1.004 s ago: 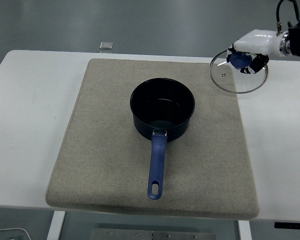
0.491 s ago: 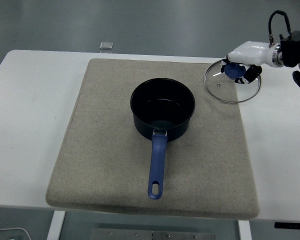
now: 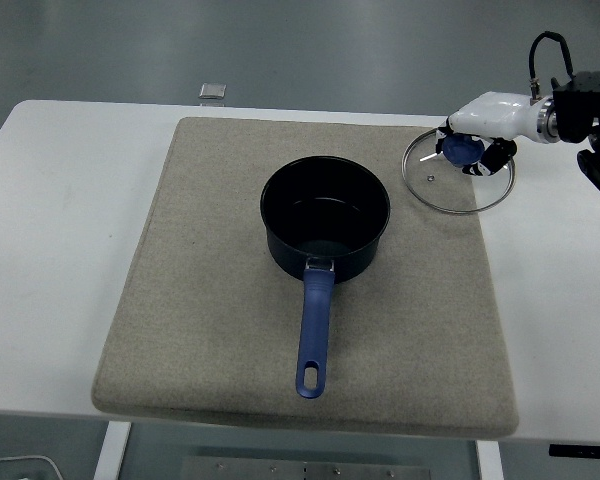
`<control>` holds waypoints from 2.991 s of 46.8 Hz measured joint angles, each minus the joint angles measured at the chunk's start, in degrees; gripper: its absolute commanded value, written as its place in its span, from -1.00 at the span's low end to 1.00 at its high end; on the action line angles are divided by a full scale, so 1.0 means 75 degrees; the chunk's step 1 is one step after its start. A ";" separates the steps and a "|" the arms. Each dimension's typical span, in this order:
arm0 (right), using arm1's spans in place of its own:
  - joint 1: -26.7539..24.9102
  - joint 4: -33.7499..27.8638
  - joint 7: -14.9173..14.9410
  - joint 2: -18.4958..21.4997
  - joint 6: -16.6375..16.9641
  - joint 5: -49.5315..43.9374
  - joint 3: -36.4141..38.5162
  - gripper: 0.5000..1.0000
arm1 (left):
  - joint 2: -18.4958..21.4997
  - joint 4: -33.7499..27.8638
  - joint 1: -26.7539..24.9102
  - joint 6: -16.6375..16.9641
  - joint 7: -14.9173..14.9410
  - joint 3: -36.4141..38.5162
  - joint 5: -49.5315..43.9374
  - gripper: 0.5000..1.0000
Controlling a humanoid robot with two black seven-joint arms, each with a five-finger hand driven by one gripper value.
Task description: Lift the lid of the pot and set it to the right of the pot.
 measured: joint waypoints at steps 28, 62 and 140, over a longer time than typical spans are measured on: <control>-0.0018 0.0012 0.0000 0.0356 0.0000 0.0304 -0.0013 -1.00 | 0.0000 -0.0001 0.0005 0.0000 -0.0004 0.0000 0.0000 1.00; -0.0207 0.0010 0.0000 0.0351 0.0012 0.0351 0.0076 -1.00 | 0.0000 -0.0001 0.0005 0.0000 -0.0003 -0.0001 0.0000 1.00; 0.0093 0.0040 0.0001 0.0252 0.0136 0.1273 0.0012 0.60 | 0.0000 0.0001 0.0002 0.0000 -0.0002 -0.0003 0.0000 1.00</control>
